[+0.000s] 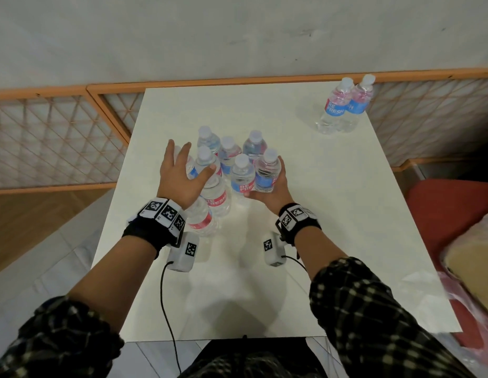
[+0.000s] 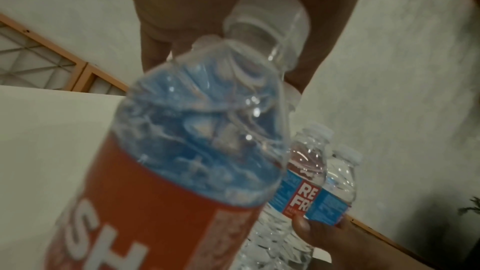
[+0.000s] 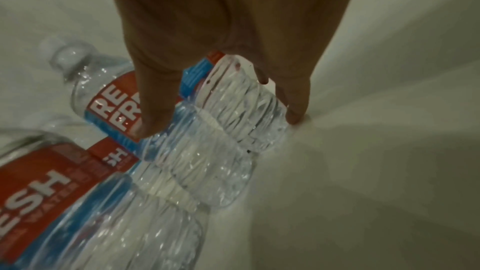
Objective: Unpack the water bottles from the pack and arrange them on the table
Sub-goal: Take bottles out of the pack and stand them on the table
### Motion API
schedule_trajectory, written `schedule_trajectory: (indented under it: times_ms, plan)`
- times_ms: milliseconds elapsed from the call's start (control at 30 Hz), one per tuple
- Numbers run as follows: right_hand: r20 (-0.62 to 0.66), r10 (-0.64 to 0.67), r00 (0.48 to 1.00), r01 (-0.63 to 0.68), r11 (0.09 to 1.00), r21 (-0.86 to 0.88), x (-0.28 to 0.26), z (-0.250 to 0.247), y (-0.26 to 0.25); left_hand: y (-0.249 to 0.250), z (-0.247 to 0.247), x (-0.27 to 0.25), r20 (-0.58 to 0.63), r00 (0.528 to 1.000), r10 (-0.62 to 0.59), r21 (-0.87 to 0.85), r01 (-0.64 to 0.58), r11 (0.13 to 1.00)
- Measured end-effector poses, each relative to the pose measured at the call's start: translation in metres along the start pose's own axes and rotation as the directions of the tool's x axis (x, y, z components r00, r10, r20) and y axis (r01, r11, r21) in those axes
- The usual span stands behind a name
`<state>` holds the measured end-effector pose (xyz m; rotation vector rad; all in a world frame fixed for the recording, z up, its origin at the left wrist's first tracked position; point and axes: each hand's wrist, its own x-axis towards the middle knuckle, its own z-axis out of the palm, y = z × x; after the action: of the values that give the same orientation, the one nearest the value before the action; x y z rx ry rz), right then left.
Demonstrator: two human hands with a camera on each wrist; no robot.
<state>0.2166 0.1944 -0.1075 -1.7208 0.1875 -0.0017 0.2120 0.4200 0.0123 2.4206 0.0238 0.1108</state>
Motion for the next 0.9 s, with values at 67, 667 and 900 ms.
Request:
schedule_trajectory:
  times_ms: [67, 667, 900]
  plan:
    - [0.025, -0.069, 0.997, 0.069, 0.998, 0.005, -0.002, 0.009, -0.013, 0.0, -0.001, -0.001, 0.014, 1.0, -0.009, 0.006, 0.009, 1.0]
    - [0.041, 0.051, 0.998, -0.044, 0.987, -0.152, 0.033, 0.041, -0.001, 0.0, -0.006, 0.0, 0.061, 0.996, -0.069, 0.106, 0.063, 0.992]
    - [0.145, 0.249, 0.958, -0.209, 0.947, -0.243, -0.048, -0.022, -0.034, 0.038, -0.01, -0.006, -0.016, 0.999, 0.035, 0.3, -0.029, 0.954]
